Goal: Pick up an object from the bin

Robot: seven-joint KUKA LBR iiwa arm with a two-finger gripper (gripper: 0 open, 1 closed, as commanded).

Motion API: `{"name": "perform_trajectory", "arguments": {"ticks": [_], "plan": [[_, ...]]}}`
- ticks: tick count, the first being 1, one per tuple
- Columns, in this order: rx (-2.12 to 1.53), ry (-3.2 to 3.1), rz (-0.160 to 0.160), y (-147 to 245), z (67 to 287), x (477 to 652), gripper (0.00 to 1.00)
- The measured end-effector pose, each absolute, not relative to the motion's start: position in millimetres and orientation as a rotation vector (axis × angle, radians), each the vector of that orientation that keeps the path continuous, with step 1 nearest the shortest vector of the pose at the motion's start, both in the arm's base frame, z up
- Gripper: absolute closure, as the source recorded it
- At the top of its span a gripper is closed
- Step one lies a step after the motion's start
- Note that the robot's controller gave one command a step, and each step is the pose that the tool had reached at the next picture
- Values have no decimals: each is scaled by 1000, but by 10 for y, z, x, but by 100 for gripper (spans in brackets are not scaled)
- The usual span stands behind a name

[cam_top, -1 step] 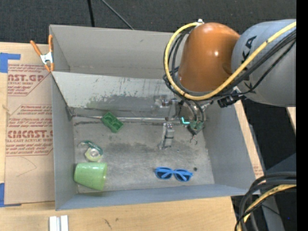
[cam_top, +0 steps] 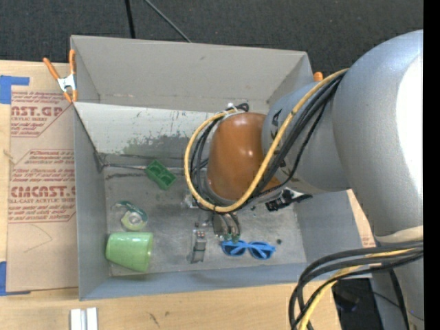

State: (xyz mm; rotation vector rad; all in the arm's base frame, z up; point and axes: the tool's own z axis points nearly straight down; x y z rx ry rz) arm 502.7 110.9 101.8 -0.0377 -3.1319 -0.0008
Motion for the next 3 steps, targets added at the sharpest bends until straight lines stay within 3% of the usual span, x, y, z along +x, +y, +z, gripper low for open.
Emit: {"name": "perform_trajectory", "arguments": {"ticks": [1, 2, 3], "plan": [[-43, -3138, 3, 2123, 819, 5052, 0], [16, -3140, 34, 2204, 767, 4931, 0], [26, -3125, 50, 2182, 760, 4898, 100]]}}
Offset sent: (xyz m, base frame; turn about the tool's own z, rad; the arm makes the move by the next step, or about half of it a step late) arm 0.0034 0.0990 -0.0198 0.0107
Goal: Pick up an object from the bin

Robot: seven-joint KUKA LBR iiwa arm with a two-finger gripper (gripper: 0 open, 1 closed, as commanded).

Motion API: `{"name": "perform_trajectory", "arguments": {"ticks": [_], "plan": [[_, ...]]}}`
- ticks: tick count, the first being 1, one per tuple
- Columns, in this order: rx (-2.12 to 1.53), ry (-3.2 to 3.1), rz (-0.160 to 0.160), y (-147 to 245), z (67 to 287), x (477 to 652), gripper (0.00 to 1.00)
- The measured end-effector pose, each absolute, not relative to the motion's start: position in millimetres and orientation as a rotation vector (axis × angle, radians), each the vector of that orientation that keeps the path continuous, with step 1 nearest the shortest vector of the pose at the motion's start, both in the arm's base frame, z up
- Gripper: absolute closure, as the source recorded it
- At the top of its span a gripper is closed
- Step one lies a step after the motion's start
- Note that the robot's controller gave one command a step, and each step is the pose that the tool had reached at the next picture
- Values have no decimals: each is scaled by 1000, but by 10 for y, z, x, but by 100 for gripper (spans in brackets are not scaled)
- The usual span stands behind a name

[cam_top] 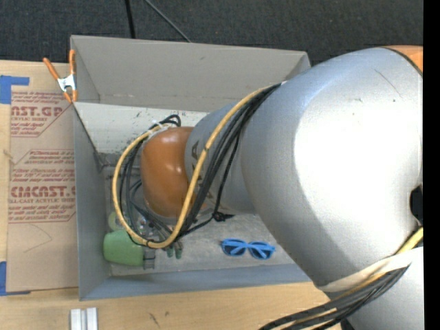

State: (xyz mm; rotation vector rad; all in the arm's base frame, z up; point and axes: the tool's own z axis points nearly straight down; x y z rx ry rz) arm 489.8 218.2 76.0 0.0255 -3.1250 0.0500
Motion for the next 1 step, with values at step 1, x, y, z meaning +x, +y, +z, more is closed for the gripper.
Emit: {"name": "perform_trajectory", "arguments": {"ticks": [1], "plan": [[24, -3151, -7, 2328, 2228, 4989, 100]]}}
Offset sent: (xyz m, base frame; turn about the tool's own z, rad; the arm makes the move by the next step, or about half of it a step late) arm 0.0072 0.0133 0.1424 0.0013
